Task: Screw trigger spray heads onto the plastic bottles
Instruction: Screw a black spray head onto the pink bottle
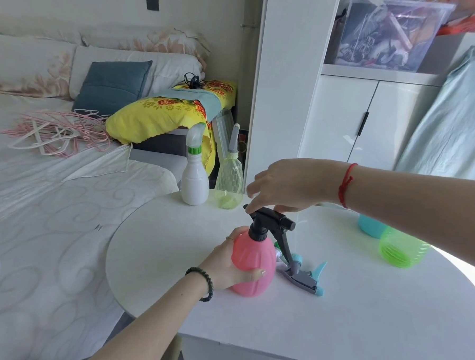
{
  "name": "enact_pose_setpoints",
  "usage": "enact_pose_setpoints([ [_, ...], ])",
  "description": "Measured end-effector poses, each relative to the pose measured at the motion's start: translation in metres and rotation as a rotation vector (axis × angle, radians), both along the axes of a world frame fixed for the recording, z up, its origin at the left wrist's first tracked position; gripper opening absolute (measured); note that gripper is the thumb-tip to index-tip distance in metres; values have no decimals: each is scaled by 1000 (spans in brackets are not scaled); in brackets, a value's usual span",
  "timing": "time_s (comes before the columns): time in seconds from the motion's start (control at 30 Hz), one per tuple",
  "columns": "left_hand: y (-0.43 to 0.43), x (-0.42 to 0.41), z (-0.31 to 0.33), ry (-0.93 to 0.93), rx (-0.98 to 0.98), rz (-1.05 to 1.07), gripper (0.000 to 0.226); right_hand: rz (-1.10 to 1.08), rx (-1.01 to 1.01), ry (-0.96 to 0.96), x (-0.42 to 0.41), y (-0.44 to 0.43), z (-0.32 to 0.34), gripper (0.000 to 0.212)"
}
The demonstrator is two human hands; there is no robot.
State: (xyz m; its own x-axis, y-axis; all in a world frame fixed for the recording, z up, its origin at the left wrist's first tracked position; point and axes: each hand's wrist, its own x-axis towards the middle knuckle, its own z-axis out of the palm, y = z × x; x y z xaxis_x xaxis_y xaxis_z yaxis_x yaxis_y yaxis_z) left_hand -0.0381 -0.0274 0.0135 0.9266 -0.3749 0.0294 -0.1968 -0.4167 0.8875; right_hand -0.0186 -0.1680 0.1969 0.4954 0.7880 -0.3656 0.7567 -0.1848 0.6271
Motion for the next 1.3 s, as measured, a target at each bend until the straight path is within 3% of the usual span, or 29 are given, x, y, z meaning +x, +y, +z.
enact_pose_setpoints([
  [0.2, 9, -5, 1, 146, -32, -171, 72, -148, 142, 92, -4, -10, -11, 37],
  [0.4, 16, -17, -8, 160, -60, -133, 81, -279, 662, 303, -19, -26, -39, 41],
  [0.6, 14, -21, -16, 156, -83, -68, 85, -460, 1262, 459, -33, -33, -76, 28],
  [0.67, 17, -20, -19, 128, -87, -33, 81, -537, 1502, 597, -37, -40, -97, 22],
  [0.7, 20, -19, -20, 107, -79, -16, 80, -593, 1577, 695, -41, -43, -109, 29],
  [0.77, 28, -17, -18, 77, -62, 4, 82, -696, 1603, 860, -49, -48, -138, 51],
  [0.87, 38, -12, -16, 78, -70, -9, 82, -728, 1484, 872, -59, -47, -175, 73],
  [1.1, 53, -7, -17, 116, -168, 35, 36, -702, 1628, 775, -52, -30, -199, 77],
  [1.2, 42, -11, -13, 145, -252, 51, 64, -677, 1695, 838, -45, -25, -195, 77],
  [1.3, 22, -4, 4, 51, -292, 82, 91, -626, 1800, 793, -30, -22, -181, 83],
])
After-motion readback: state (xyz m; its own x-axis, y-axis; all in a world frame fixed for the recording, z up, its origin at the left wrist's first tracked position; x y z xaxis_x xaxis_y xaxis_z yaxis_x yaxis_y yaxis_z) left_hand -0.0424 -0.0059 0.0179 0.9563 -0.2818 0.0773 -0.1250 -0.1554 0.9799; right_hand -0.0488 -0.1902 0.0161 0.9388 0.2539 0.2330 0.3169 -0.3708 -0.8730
